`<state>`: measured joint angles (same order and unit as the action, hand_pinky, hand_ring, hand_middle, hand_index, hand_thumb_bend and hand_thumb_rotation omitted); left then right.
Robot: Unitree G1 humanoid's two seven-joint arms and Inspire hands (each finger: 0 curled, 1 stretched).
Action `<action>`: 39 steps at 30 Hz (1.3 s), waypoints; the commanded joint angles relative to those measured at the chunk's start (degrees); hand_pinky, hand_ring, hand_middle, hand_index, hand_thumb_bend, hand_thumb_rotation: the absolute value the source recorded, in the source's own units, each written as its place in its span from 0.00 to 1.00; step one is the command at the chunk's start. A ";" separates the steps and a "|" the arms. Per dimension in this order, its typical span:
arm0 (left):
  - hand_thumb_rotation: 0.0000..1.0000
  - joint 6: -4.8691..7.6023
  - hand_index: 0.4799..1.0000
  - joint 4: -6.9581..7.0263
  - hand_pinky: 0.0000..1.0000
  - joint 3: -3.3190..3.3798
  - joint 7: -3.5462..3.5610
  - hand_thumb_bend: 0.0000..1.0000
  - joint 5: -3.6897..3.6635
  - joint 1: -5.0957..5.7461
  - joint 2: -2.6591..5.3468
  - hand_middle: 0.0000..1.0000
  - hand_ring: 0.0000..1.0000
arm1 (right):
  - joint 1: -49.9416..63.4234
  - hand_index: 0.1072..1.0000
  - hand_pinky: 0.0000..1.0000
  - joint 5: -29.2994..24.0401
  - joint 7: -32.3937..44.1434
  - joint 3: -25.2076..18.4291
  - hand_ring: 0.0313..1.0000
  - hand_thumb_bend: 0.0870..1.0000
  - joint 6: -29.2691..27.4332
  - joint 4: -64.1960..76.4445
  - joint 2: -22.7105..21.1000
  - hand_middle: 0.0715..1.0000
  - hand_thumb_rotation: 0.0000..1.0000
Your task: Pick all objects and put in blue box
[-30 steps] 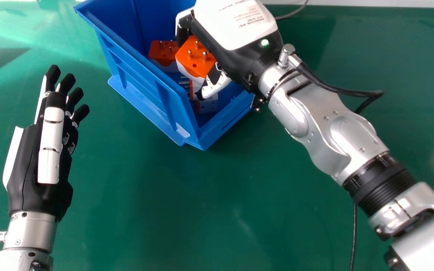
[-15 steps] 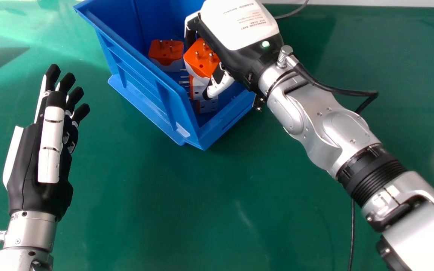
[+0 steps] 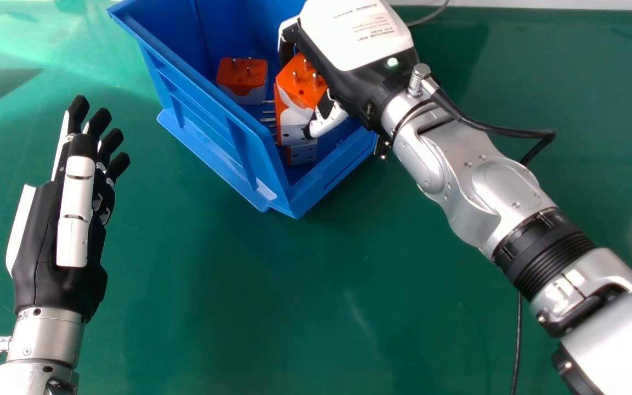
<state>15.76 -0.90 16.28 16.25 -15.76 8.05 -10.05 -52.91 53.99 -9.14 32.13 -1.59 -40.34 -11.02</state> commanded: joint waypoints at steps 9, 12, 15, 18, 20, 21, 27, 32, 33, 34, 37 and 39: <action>0.95 1.67 1.00 0.44 0.96 0.29 0.07 0.53 0.08 -0.25 -0.32 0.98 0.97 | -1.50 0.91 0.76 1.54 0.02 1.06 0.89 0.90 2.25 3.60 -0.93 0.94 0.21; 0.95 1.82 1.00 0.47 0.96 0.22 -0.02 0.53 0.28 -0.23 -0.28 0.98 0.97 | -1.35 0.96 0.81 1.52 0.15 1.36 0.94 0.92 2.76 4.05 -1.14 0.98 0.25; 0.95 1.95 1.00 0.20 0.96 0.19 0.33 0.53 0.02 -0.36 -0.37 0.99 0.97 | -1.10 0.97 0.83 1.36 -0.12 1.35 0.96 0.92 3.00 4.29 -1.18 0.99 0.26; 0.95 1.97 1.00 0.10 0.96 0.21 0.20 0.53 0.02 -0.44 -0.30 0.99 0.97 | -1.03 0.97 0.83 1.28 -0.47 1.36 0.96 0.93 2.95 4.06 -1.17 0.99 0.26; 0.95 1.91 1.00 0.15 0.96 0.22 0.03 0.54 -0.01 -0.49 -0.20 0.99 0.97 | -1.09 0.97 0.84 1.37 -0.29 1.46 0.96 0.93 3.00 4.06 -1.24 0.99 0.26; 0.95 1.93 1.00 0.21 0.96 0.20 -0.09 0.54 0.04 -0.51 -0.14 0.99 0.97 | -1.13 0.97 0.84 1.43 -0.05 1.52 0.95 0.93 3.07 4.16 -1.29 0.99 0.26; 0.95 2.15 1.00 0.02 0.96 0.07 -0.35 0.52 0.31 -0.70 -0.09 0.98 0.97 | -1.09 0.96 0.83 1.55 -1.11 1.80 0.94 0.93 3.08 4.30 -1.40 0.99 0.27; 0.94 2.44 1.00 -0.23 0.95 -0.02 -0.28 0.52 0.30 -0.85 -0.08 0.98 0.96 | -0.98 0.95 0.82 1.34 -0.87 1.69 0.93 0.94 3.19 4.75 -1.40 0.98 0.26; 0.95 2.42 1.00 -0.24 0.95 -0.05 -0.23 0.52 0.30 -0.85 -0.14 0.98 0.96 | -0.97 0.94 0.81 1.47 -0.88 1.77 0.93 0.94 3.17 4.91 -1.49 0.98 0.25; 0.95 2.39 1.00 -0.18 0.95 -0.08 -0.32 0.52 0.43 -0.83 -0.16 0.98 0.96 | -0.89 0.94 0.81 1.52 -0.71 1.79 0.93 0.94 3.16 5.24 -1.61 0.98 0.25; 0.95 2.39 1.00 -0.07 0.95 -0.12 -0.85 0.53 0.82 -0.83 0.00 0.98 0.96 | -0.53 0.94 0.82 1.77 -0.47 1.88 0.94 0.93 3.13 6.53 -2.05 0.98 0.25; 0.95 2.29 1.00 0.04 0.95 -0.18 -0.96 0.53 0.82 -0.82 0.03 0.98 0.96 | -0.15 0.94 0.82 1.72 -0.33 1.78 0.94 0.93 3.08 7.67 -2.40 0.99 0.25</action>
<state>16.88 -1.49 16.08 15.47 -15.48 7.48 -9.97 -52.80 54.93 -8.85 34.09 1.62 -35.03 -12.62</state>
